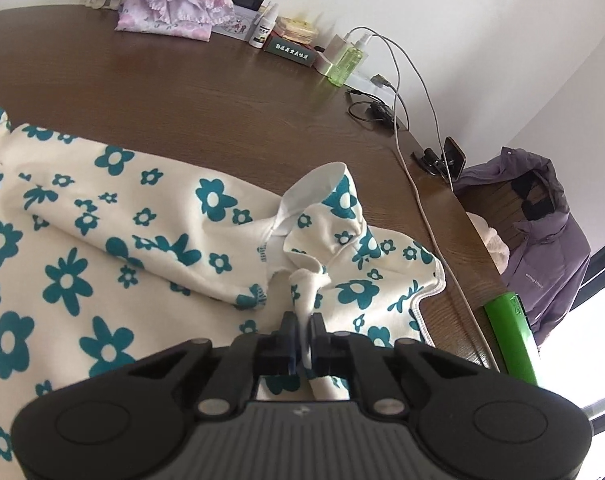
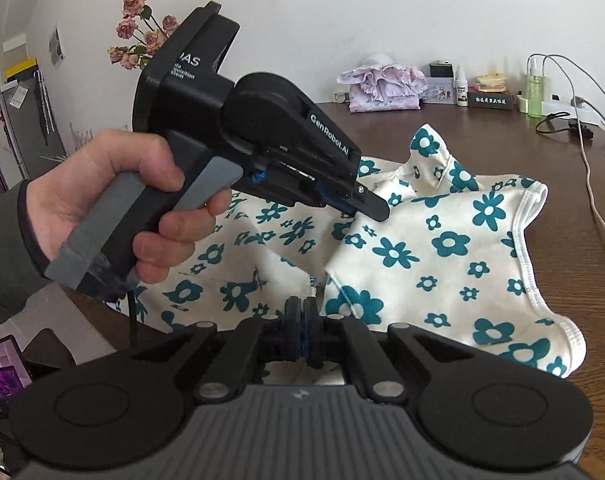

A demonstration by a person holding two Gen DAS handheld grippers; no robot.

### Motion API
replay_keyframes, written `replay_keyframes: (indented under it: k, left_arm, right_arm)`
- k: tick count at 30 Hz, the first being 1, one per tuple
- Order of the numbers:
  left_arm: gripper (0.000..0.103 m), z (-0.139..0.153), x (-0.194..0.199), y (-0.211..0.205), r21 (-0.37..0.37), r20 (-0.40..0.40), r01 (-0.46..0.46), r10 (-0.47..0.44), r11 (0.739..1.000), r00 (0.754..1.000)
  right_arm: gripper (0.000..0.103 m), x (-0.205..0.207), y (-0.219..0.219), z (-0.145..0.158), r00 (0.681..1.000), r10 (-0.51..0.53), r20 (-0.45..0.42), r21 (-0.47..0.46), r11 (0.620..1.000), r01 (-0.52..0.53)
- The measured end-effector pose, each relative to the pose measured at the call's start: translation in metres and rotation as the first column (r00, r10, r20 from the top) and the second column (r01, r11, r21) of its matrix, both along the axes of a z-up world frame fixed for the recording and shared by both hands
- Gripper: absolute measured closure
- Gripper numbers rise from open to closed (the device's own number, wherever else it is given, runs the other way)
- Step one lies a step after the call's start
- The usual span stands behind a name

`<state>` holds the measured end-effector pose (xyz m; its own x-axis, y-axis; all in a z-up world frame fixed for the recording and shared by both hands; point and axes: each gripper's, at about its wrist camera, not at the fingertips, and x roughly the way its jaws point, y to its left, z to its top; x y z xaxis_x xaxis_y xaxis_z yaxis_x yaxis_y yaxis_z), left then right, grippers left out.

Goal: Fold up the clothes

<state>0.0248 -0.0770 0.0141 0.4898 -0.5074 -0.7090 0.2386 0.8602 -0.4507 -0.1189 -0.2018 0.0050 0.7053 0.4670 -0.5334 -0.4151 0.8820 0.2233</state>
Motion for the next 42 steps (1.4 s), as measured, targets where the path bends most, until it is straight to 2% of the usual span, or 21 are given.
replay_keyframes:
  k: [2, 4, 5, 6, 9, 12, 13, 15, 17, 18, 19, 21, 25, 29, 30, 32, 33, 36, 39, 41, 42]
  left_arm:
    - [0.095, 0.000, 0.001, 0.001, -0.010, -0.007, -0.001, 0.001, 1.000, 1.000]
    - [0.094, 0.000, 0.003, 0.002, -0.020, -0.018, -0.002, 0.002, 1.000, 1.000]
    - [0.094, 0.000, 0.003, 0.002, -0.016, -0.017, 0.000, 0.000, 1.000, 1.000]
    - [0.095, 0.001, 0.002, 0.000, -0.008, -0.011, 0.004, -0.004, 1.000, 1.000]
    - [0.096, 0.002, -0.001, -0.007, 0.028, 0.021, 0.040, -0.041, 0.999, 0.999]
    - [0.094, 0.001, -0.004, -0.010, 0.046, 0.041, 0.042, -0.044, 0.998, 0.998]
    - [0.093, 0.002, -0.005, -0.010, 0.045, 0.038, 0.038, -0.040, 0.998, 0.998]
    - [0.087, 0.004, -0.006, -0.008, 0.039, 0.045, 0.038, -0.040, 0.999, 0.998]
    - [0.083, 0.009, -0.009, -0.006, 0.035, 0.061, 0.041, -0.043, 0.999, 0.997]
    - [0.083, 0.013, -0.011, -0.006, 0.038, 0.078, 0.043, -0.046, 0.998, 0.996]
    - [0.083, 0.016, -0.014, -0.005, 0.041, 0.095, 0.045, -0.049, 0.998, 0.994]
    - [0.083, 0.024, -0.019, -0.004, 0.049, 0.128, 0.045, -0.051, 0.998, 0.991]
    - [0.083, 0.035, -0.027, 0.007, 0.081, 0.154, 0.013, -0.025, 0.997, 0.988]
    - [0.079, 0.044, -0.043, 0.025, 0.122, 0.194, -0.006, -0.018, 0.992, 0.981]
    - [0.077, 0.048, -0.048, 0.033, 0.124, 0.203, -0.013, -0.012, 0.992, 0.979]
    - [0.066, 0.054, -0.057, 0.050, 0.135, 0.224, -0.031, 0.000, 0.990, 0.975]
    - [0.064, 0.057, -0.062, 0.058, 0.141, 0.234, -0.039, 0.005, 0.989, 0.972]
    - [0.061, 0.064, -0.073, 0.082, 0.181, 0.266, -0.091, 0.040, 0.979, 0.963]
    - [0.061, 0.066, -0.081, 0.108, 0.174, 0.269, -0.157, 0.106, 0.972, 0.957]
    - [0.061, 0.064, -0.089, 0.128, 0.166, 0.265, -0.197, 0.149, 0.966, 0.953]
    - [0.061, 0.063, -0.092, 0.136, 0.168, 0.266, -0.212, 0.162, 0.963, 0.950]
  right_arm:
    - [0.091, -0.001, -0.005, 0.005, 0.999, -0.041, 0.028, 0.007, 0.999, 0.041]
    - [0.062, 0.001, -0.009, 0.009, 0.994, -0.091, 0.054, -0.010, 0.996, 0.092]
    - [0.062, 0.004, -0.007, 0.007, 0.995, -0.082, 0.055, -0.029, 0.996, 0.084]
    - [0.062, 0.007, -0.005, 0.004, 0.996, -0.070, 0.056, -0.049, 0.996, 0.073]
    - [0.090, 0.015, 0.001, -0.005, 0.997, -0.074, 0.014, -0.072, 0.995, 0.075]
    - [0.088, 0.010, -0.013, 0.006, 0.997, -0.066, 0.026, -0.067, 0.995, 0.068]
    - [0.080, 0.008, -0.026, 0.012, 0.995, -0.090, 0.039, -0.050, 0.994, 0.092]
    - [0.063, 0.008, -0.054, 0.019, 0.980, -0.192, 0.051, -0.056, 0.979, 0.195]
    - [0.063, 0.014, -0.075, 0.014, 0.955, -0.294, 0.041, -0.129, 0.946, 0.297]
    - [0.067, 0.017, -0.080, 0.009, 0.947, -0.320, 0.022, -0.150, 0.936, 0.319]
    - [0.077, 0.020, -0.086, 0.003, 0.939, -0.343, 0.002, -0.170, 0.926, 0.338]
    - [0.090, 0.018, -0.087, -0.002, 0.942, -0.337, -0.013, -0.149, 0.932, 0.331]
    - [0.101, 0.011, -0.086, 0.000, 0.915, -0.402, -0.004, -0.144, 0.906, 0.398]
    - [0.099, 0.004, -0.084, 0.001, 0.912, -0.410, -0.008, -0.167, 0.900, 0.403]
    - [0.095, 0.004, -0.083, 0.003, 0.914, -0.405, 0.004, -0.172, 0.900, 0.400]
    - [0.077, 0.007, -0.084, 0.012, 0.915, -0.402, 0.026, -0.161, 0.902, 0.401]
    - [0.062, 0.016, -0.087, 0.016, 0.916, -0.399, 0.033, -0.143, 0.905, 0.400]
    - [0.062, 0.052, -0.100, 0.022, 0.923, -0.383, 0.033, -0.095, 0.918, 0.384]
    - [0.065, 0.092, -0.115, 0.013, 0.929, -0.370, -0.024, -0.074, 0.927, 0.368]
    - [0.070, 0.106, -0.116, 0.004, 0.921, -0.387, -0.035, -0.104, 0.918, 0.382]
    - [0.085, 0.109, -0.115, 0.000, 0.917, -0.397, -0.033, -0.130, 0.912, 0.389]
